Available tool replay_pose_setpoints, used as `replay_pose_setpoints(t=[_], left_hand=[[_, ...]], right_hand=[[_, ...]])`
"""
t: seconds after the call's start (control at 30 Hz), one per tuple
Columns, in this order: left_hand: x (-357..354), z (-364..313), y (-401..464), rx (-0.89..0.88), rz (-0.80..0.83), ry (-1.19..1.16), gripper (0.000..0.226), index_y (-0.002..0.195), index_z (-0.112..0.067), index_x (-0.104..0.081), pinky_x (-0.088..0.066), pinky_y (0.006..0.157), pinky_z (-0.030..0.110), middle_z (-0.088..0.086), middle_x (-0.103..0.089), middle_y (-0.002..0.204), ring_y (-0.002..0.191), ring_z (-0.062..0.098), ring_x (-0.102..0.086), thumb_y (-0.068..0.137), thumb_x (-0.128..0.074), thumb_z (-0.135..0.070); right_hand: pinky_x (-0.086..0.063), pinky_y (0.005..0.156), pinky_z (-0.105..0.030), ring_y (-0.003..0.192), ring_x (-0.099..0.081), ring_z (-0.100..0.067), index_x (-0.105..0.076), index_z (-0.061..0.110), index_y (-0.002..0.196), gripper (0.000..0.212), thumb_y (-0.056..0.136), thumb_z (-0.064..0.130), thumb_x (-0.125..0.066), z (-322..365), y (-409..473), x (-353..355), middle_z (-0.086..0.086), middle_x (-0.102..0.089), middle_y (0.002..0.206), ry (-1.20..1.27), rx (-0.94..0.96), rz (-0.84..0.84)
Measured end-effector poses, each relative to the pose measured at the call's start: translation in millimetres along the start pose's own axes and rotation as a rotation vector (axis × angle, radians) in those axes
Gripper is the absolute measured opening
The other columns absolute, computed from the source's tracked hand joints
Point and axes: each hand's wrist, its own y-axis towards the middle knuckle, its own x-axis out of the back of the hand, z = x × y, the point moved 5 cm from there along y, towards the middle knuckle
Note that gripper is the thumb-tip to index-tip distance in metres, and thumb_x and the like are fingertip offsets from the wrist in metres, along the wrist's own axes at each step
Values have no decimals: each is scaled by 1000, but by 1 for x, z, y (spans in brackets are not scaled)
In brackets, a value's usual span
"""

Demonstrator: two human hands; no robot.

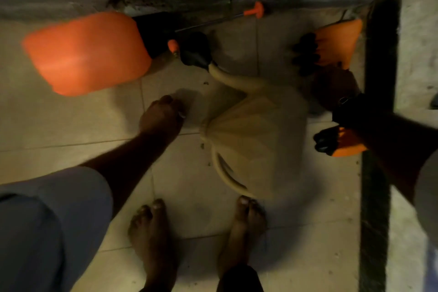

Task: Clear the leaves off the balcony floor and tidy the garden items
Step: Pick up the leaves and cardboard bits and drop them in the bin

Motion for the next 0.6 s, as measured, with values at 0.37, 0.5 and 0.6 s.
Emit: replay_pose_setpoints(t=[0.37,0.5,0.6], left_hand=[[-10,-3,1,72,39,-3,21,113,-25,-63,-57,79,40,7,-66,106,92,28,-65,94,-54,-28],[-8,12,-23,45,-3,-10,20,106,-24,-66,-55,73,37,7,-68,101,86,28,-66,93,-55,-35],[-8,29,-47,71,-19,-35,17,104,-23,-66,-58,73,40,7,-70,100,85,30,-66,89,-60,-28]], right_hand=[[-42,97,-47,116,-53,-41,-59,-1,120,33,95,19,-50,-19,-68,-45,-21,-58,122,401,-523,300],[-47,86,-49,99,-58,-45,-56,0,81,27,98,10,-38,-7,-68,-54,-25,-62,98,286,-519,227],[-47,80,-45,98,-59,-43,-55,2,77,28,98,7,-38,-6,-64,-55,-21,-60,91,229,-508,254]])
